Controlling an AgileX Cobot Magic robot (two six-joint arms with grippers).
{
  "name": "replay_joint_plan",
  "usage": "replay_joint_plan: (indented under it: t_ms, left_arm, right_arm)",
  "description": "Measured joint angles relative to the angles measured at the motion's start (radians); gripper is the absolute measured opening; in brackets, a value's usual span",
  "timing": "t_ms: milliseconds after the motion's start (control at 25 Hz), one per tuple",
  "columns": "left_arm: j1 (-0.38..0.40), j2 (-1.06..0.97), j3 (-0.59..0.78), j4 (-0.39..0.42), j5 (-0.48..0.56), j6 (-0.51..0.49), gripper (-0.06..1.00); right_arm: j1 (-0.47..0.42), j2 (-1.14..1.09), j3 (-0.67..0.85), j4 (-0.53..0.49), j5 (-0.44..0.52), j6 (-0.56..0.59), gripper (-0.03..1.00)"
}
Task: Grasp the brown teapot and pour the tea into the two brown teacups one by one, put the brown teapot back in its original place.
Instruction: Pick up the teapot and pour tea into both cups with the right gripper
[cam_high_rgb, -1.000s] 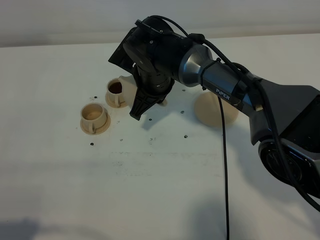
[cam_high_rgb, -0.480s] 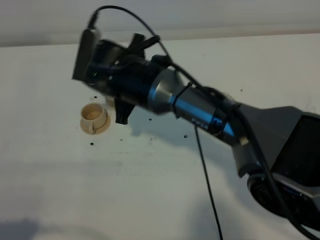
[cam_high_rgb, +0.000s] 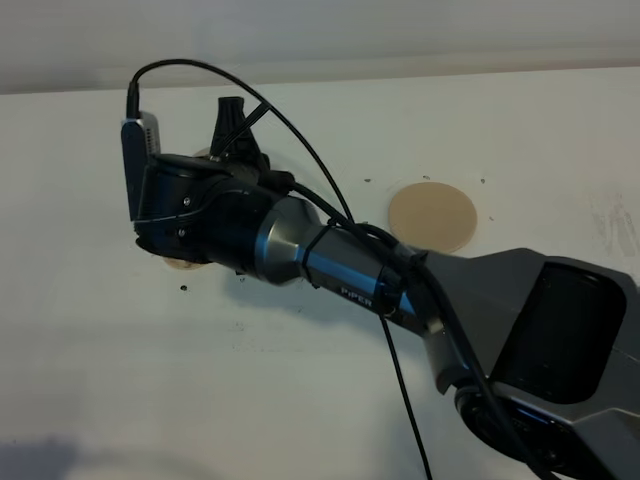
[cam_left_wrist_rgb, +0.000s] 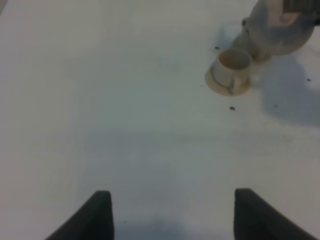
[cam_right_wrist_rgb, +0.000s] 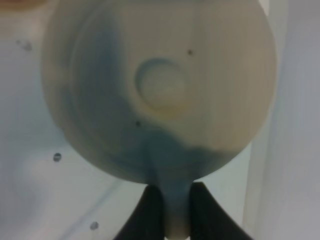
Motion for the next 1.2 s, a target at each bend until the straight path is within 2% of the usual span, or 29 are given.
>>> replay_joint_plan:
  t_ms: [240,880,1200]
  left_arm:
    - [0.000,0.000,0.000,0.000,0.000,0.000,0.52]
    - [0.000,0.000,0.000,0.000,0.000,0.000,0.52]
    - [0.000,0.000,0.000,0.000,0.000,0.000,0.52]
  right_arm:
    - [-0.001,0.000,0.000,-0.016,0.035,-0.029,0.13]
    - [-0.005,0.000,0.000,-0.014,0.044,-0.052,0.13]
    - [-0.003,0.039,0.000,-0.070,0.061,-0.052,0.13]
